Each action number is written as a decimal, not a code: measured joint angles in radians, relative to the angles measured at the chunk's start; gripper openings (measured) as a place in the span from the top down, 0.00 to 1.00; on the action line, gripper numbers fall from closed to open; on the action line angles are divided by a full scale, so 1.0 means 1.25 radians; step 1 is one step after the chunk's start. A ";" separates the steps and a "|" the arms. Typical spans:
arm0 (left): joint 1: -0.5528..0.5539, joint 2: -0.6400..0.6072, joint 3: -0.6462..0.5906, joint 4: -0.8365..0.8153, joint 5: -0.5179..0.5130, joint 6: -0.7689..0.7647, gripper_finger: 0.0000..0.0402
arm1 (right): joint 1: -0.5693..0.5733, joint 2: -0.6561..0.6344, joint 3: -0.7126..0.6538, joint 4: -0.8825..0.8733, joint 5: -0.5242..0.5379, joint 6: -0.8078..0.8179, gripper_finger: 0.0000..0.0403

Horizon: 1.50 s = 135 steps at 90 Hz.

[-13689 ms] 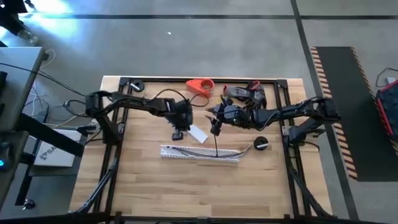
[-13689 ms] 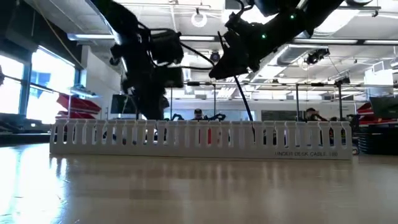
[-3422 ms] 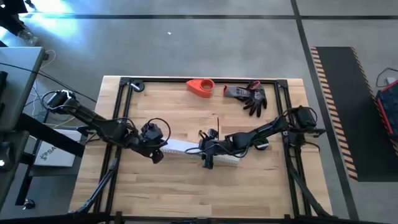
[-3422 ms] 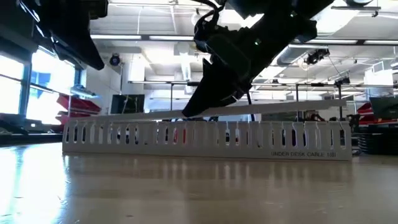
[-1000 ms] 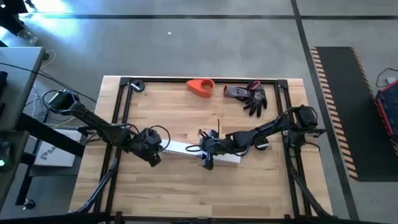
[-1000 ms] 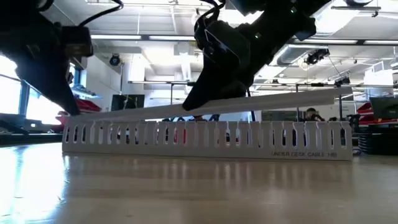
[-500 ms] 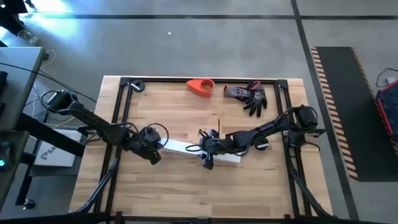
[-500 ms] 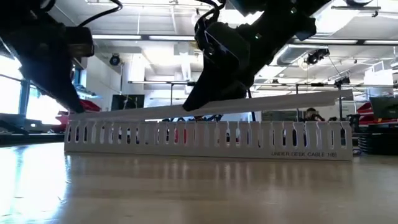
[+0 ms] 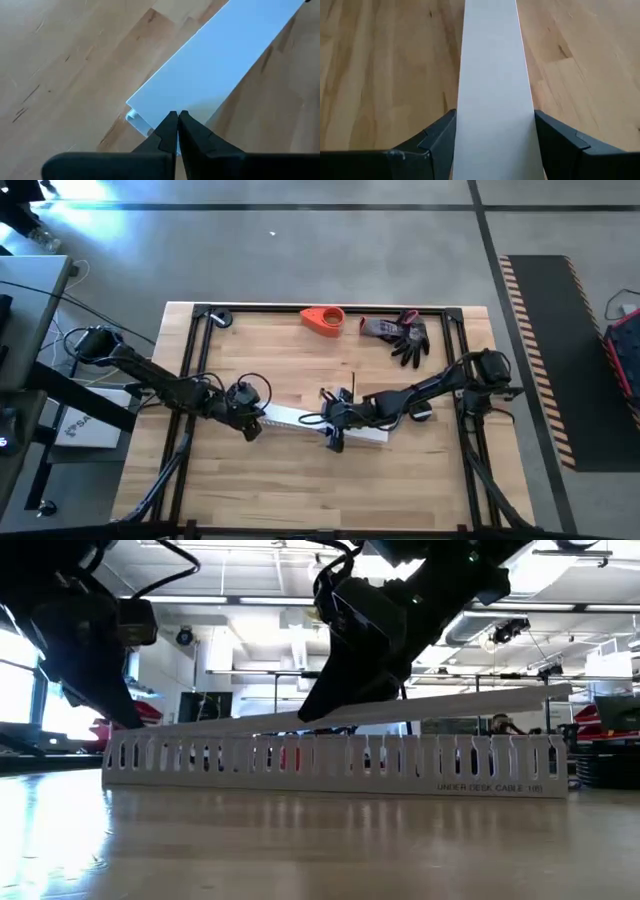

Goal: Ziptie cables
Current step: Close the white cable duct

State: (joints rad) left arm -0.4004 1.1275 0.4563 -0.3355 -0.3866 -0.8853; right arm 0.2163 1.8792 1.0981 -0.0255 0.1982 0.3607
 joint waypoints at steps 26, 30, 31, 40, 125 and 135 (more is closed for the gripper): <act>0.001 -0.040 0.090 -0.100 -0.002 0.067 1.00 | -0.001 -0.002 0.000 0.003 0.023 0.009 0.48; 0.002 -0.044 0.101 -0.109 -0.010 0.074 1.00 | 0.000 -0.004 0.000 0.006 0.023 0.011 0.48; 0.002 -0.045 0.103 -0.109 -0.012 0.077 1.00 | 0.000 -0.005 0.000 0.006 0.023 0.012 0.48; 0.002 -0.050 0.109 -0.106 -0.020 0.083 1.00 | 0.000 -0.007 0.000 0.007 0.020 0.020 0.48; 0.002 -0.049 0.092 -0.106 -0.015 0.062 1.00 | -0.007 -0.010 0.363 -0.546 0.084 -0.167 0.48; 0.000 -0.052 0.092 -0.106 -0.016 0.062 1.00 | -0.012 -0.010 0.300 -0.469 0.065 -0.160 0.48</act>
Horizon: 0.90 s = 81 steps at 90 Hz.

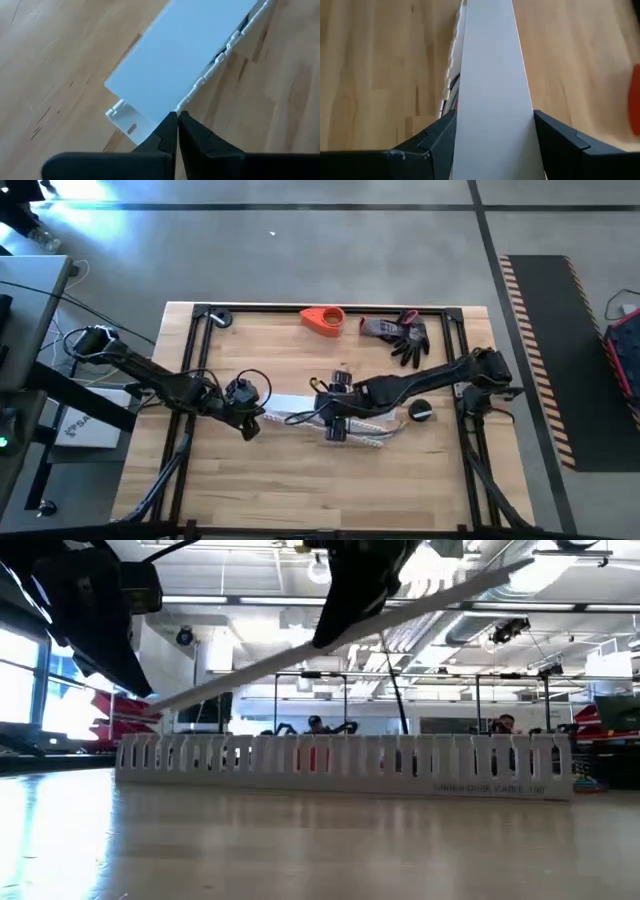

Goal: Ziptie cables
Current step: Close the white cable duct

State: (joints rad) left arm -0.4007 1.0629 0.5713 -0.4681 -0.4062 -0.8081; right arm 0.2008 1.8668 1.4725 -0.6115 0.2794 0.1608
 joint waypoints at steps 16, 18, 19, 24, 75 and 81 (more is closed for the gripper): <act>-0.014 -0.012 0.002 0.000 -0.020 -0.004 1.00 | -0.002 0.001 -0.091 0.149 -0.018 0.065 0.48; -0.015 -0.015 0.004 0.000 -0.021 -0.007 1.00 | -0.002 0.001 -0.095 0.159 -0.019 0.074 0.48; -0.015 -0.016 0.004 0.000 -0.021 -0.008 1.00 | -0.002 0.001 -0.097 0.163 -0.019 0.079 0.48; -0.015 -0.023 0.005 0.000 -0.024 -0.008 1.00 | -0.002 0.001 -0.104 0.182 -0.018 0.099 0.48; 0.002 -0.009 -0.064 0.012 -0.037 -0.050 1.00 | 0.002 0.031 -0.116 0.245 -0.023 0.164 0.48; 0.002 -0.009 -0.071 0.020 -0.040 -0.050 1.00 | 0.002 0.031 -0.116 0.247 -0.023 0.164 0.48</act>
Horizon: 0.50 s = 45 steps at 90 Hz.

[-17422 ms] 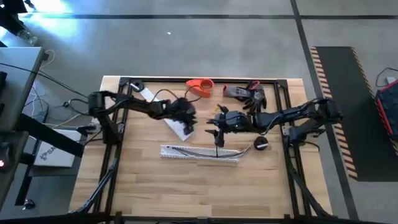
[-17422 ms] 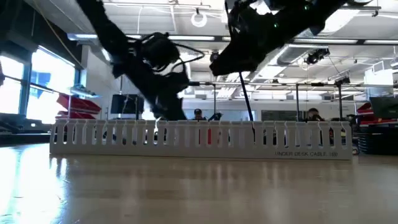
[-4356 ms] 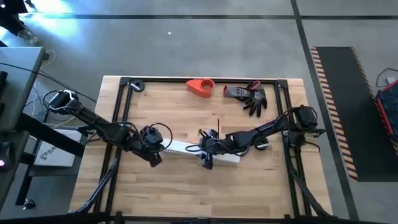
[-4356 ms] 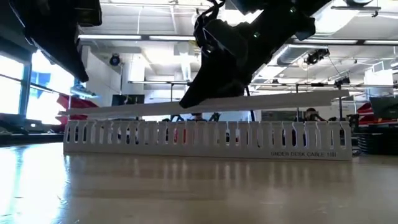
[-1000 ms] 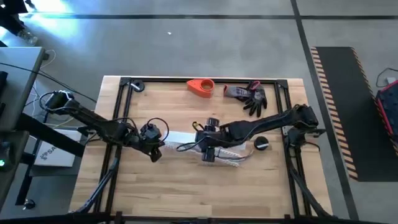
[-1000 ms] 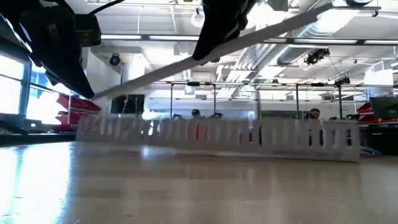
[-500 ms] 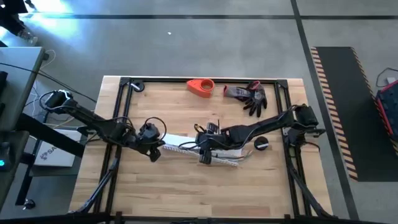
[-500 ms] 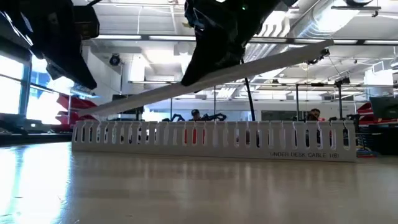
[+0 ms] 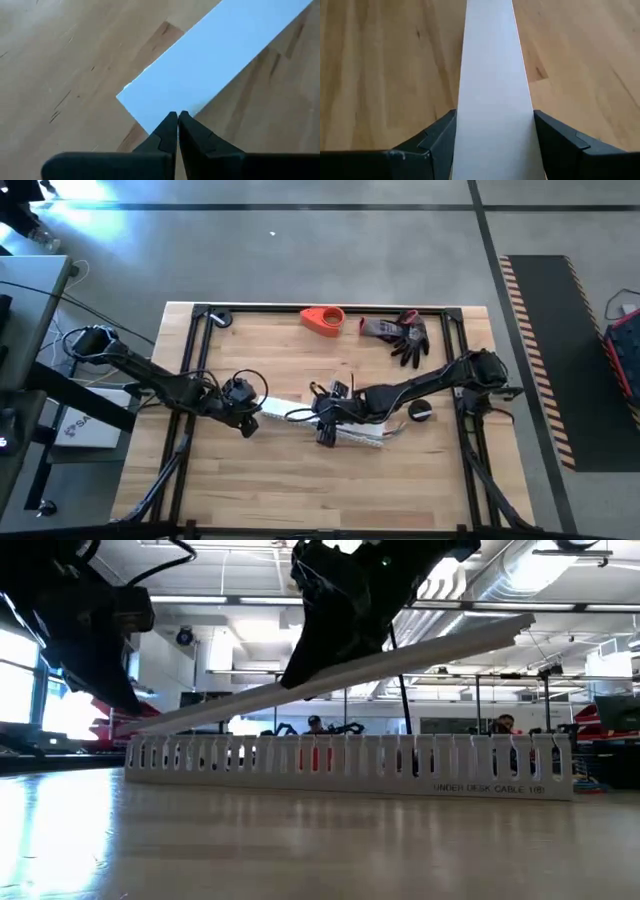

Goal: Ziptie cables
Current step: Close the white cable duct

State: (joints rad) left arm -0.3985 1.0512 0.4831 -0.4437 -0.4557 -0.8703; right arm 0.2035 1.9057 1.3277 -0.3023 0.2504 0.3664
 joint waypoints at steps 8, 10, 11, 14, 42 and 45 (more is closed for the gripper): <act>0.000 0.000 -0.004 0.001 -0.012 0.000 1.00 | 0.003 0.000 0.000 0.002 0.001 0.003 0.48; 0.000 0.000 -0.004 0.001 -0.016 0.000 1.00 | 0.004 0.000 0.000 0.004 0.004 0.008 0.48; 0.000 0.000 -0.004 0.001 -0.018 0.000 1.00 | 0.005 0.000 0.000 0.004 0.005 0.010 0.48; 0.000 0.000 -0.004 0.005 -0.021 0.000 1.00 | 0.005 -0.002 0.000 0.003 0.009 0.017 0.48; 0.007 0.000 -0.010 0.034 -0.043 0.014 1.00 | 0.006 -0.006 0.001 -0.021 0.000 0.062 0.48; 0.007 0.000 -0.014 0.036 -0.044 0.015 1.00 | 0.007 -0.006 0.001 -0.023 0.000 0.066 0.48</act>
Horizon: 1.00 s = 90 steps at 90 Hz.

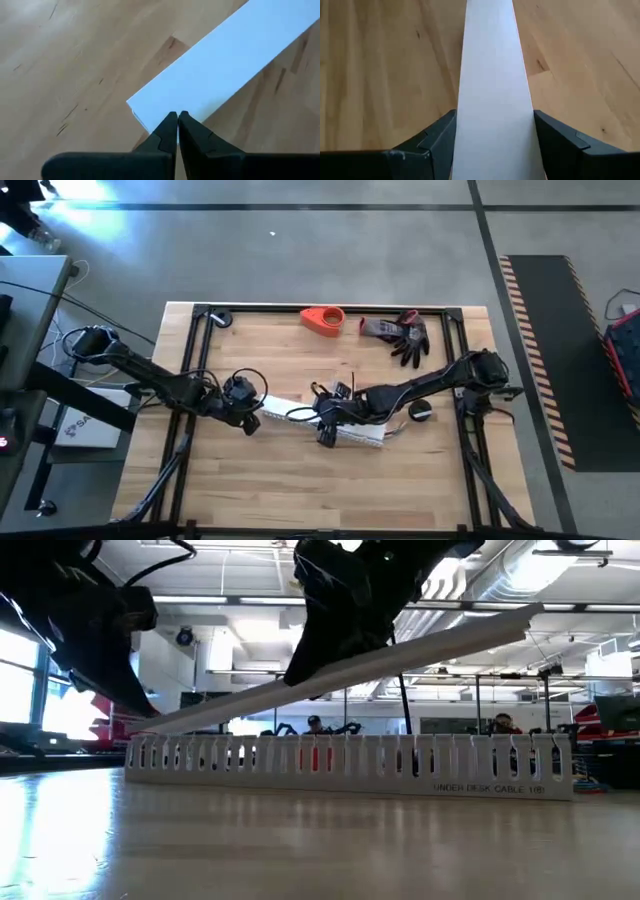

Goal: Ziptie cables
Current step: Close the white cable duct

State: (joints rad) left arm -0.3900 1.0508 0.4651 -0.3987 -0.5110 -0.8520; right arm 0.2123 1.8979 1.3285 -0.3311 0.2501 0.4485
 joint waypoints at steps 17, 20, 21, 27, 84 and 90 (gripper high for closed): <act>0.001 0.000 -0.024 0.017 -0.001 -0.001 1.00 | 0.000 0.000 0.000 -0.004 -0.012 0.001 0.48; 0.001 0.000 -0.029 0.023 0.000 -0.001 1.00 | 0.000 0.000 0.000 -0.005 -0.012 0.000 0.48; 0.001 0.000 -0.031 0.028 0.000 -0.001 1.00 | 0.000 0.000 0.000 -0.005 -0.012 0.000 0.48; 0.001 0.000 -0.045 0.054 0.000 -0.002 1.00 | 0.000 0.000 0.000 -0.007 -0.012 0.001 0.48; 0.002 0.000 -0.061 0.068 0.024 0.013 1.00 | 0.005 0.002 0.001 -0.019 -0.013 0.029 0.48; 0.002 0.000 -0.061 0.075 0.024 0.014 1.00 | 0.007 0.006 0.001 -0.023 -0.012 0.035 0.48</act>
State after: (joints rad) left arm -0.3882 1.0509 0.3885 -0.3055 -0.4805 -0.8349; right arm 0.2211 1.9059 1.3295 -0.3596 0.2348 0.4926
